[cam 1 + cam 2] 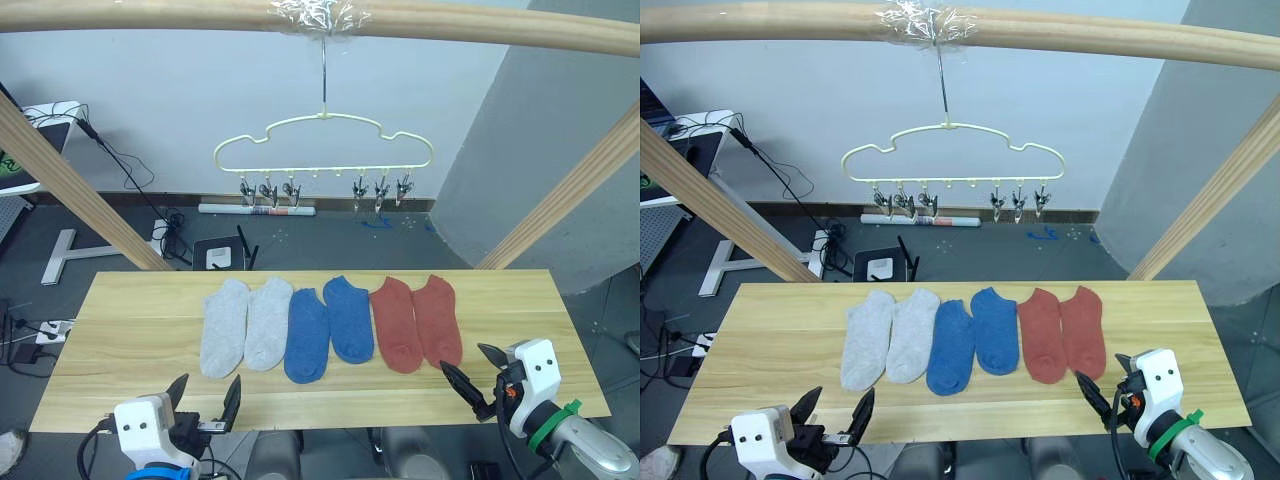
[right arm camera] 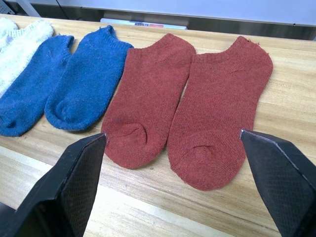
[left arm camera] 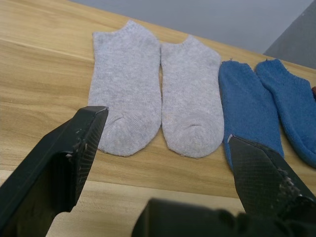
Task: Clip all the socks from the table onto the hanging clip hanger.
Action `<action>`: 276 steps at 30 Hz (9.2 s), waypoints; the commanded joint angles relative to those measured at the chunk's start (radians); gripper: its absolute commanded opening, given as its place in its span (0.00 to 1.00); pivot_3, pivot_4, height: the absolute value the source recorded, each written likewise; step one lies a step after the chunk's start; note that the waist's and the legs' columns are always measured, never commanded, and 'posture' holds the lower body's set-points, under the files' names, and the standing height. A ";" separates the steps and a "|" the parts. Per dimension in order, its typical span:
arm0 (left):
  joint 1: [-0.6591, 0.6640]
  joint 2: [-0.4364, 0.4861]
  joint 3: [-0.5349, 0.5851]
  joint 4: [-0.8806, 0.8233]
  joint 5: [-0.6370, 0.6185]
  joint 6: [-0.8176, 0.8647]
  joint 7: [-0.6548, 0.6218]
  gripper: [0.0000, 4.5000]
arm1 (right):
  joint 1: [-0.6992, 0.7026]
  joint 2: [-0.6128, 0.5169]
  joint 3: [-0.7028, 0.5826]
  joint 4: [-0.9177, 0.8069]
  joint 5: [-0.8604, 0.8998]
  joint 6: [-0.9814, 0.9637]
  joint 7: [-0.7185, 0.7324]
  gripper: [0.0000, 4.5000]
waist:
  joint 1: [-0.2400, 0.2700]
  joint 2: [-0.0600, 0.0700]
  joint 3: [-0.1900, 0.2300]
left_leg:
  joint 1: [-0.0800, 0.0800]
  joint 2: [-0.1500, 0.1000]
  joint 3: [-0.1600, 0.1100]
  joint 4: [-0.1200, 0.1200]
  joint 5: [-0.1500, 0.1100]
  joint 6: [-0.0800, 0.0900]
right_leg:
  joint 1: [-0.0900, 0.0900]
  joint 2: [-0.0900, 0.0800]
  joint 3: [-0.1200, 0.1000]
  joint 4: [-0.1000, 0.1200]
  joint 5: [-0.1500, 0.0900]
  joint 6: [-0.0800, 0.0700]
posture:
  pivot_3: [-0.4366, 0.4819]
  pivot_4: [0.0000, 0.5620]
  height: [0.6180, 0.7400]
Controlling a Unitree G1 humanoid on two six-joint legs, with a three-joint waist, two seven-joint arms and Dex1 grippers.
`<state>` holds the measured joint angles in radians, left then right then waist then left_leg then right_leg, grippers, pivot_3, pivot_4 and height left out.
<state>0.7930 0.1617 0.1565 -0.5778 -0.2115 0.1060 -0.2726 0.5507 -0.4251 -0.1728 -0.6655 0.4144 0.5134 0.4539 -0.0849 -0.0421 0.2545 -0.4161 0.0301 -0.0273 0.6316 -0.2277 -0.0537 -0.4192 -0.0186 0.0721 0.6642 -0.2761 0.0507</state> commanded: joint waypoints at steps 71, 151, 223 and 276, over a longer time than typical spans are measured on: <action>-0.953 0.141 0.004 0.137 -0.024 0.399 0.104 0.53 | -0.792 -0.127 0.169 -0.119 0.210 0.267 0.043 1.00 | -0.003 0.001 0.030 | 0.001 -0.001 -0.005 0.013 0.001 0.002 | 0.004 0.002 -0.002 0.010 0.009 0.006 | 0.31 0.58 1.00; -1.317 0.127 0.049 0.295 -0.105 0.473 0.127 0.06 | -0.936 -0.199 0.247 0.076 0.145 0.755 -0.218 1.00 | -0.004 0.001 0.077 | -0.012 -0.002 -0.011 0.012 0.002 0.002 | -0.004 0.000 -0.007 0.007 0.008 0.008 | 0.28 0.66 1.00; -1.319 0.119 0.030 0.273 -0.107 0.497 0.144 0.06 | -1.084 -0.140 0.318 0.441 -0.326 0.714 -0.144 0.01 | -0.005 0.005 0.097 | -0.015 -0.002 -0.011 0.013 0.002 0.001 | -0.007 0.000 -0.008 0.008 0.010 0.005 | 0.29 0.65 1.00; -1.305 0.119 0.026 0.261 -0.097 0.499 0.151 0.06 | -1.187 0.095 0.010 0.863 -0.288 0.688 -0.287 1.00 | -0.007 0.005 0.097 | -0.015 -0.002 -0.011 0.013 0.002 0.001 | -0.008 0.000 -0.008 0.010 0.010 0.005 | 0.32 0.65 1.00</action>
<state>-0.5239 0.2793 0.1820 -0.2776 -0.3115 0.6061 -0.1238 -0.6404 -0.3403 -0.1385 0.2202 0.1046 1.1590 0.1793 -0.0923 -0.0372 0.3514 -0.4314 0.0281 -0.0385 0.6448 -0.2262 -0.0527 -0.4269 -0.0188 0.0645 0.6739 -0.2658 0.0554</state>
